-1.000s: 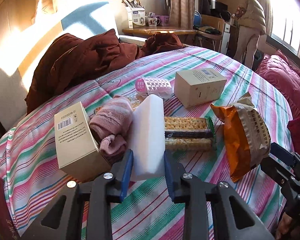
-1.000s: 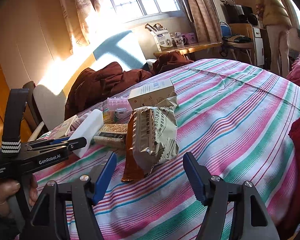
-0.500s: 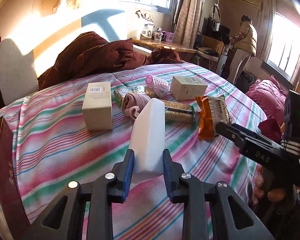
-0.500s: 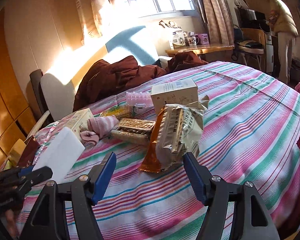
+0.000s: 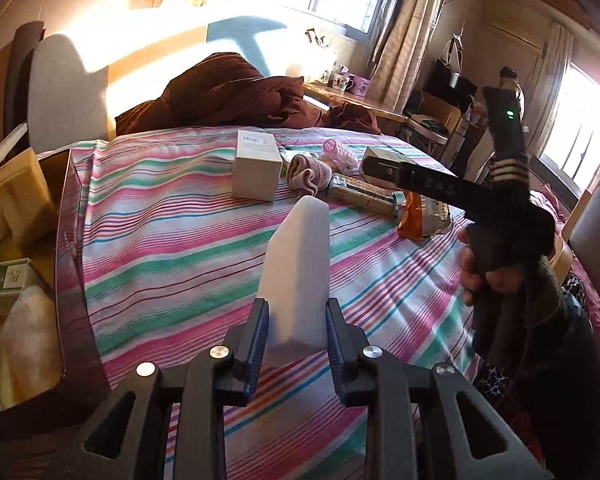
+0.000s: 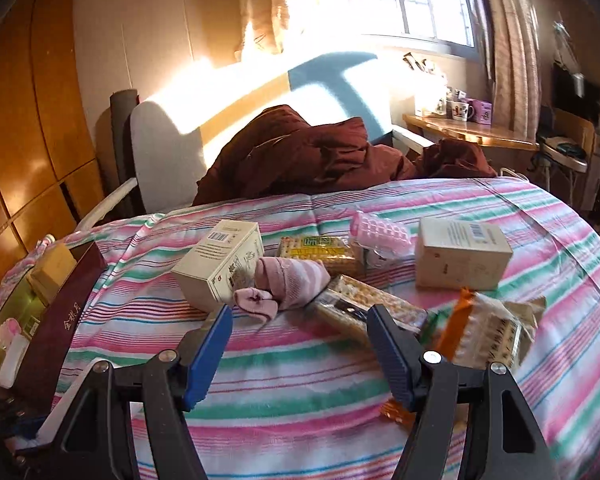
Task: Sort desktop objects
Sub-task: 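Grasp the long white melamine sponge with the left tool while the right tool grasps the pink sock, then lift the white sponge and pink sock and carry them toward the gold tray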
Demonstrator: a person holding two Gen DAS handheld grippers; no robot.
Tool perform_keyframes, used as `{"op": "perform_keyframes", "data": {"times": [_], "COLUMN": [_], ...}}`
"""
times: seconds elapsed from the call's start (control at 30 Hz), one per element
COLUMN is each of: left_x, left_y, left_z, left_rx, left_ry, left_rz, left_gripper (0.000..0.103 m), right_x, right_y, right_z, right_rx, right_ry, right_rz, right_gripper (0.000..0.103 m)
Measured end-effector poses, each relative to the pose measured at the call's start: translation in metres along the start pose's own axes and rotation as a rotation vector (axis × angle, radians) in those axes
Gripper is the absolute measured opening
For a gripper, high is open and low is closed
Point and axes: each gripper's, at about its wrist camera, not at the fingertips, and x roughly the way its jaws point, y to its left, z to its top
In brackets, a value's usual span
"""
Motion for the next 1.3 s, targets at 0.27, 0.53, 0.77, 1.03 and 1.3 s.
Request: {"op": "perform_keyframes", "data": {"times": [0.27,0.53,0.77,1.03,1.3], "left_x": [0.0,0.011,0.014,0.008,-0.002], "left_y": [0.01,0.021,0.019,0.015,0.006], "left_z": [-0.005,-0.007,-0.011,-0.017,-0.026], "left_rx": [-0.023,-0.068,-0.064,-0.058,-0.038], "left_ry": [-0.005,0.023,0.033,0.022,0.019], "left_rz": [-0.027,-0.028,-0.016,-0.008,-0.004], "left_gripper": [0.029,0.029,0.029,0.028,0.03], "right_x": [0.076,0.116,0.101,0.057,0.003], "right_y": [0.01,0.008,0.013,0.023,0.037], "right_z": [0.025,0.027,0.023,-0.001,-0.045], "right_rx": [-0.089,-0.125,-0.144,-0.126,-0.121], "right_ry": [0.129,0.219,0.179,0.157,0.152], "right_rz": [-0.007,-0.004,0.001,0.054,0.097], "right_gripper": [0.074,0.071,0.058,0.058,0.058]}}
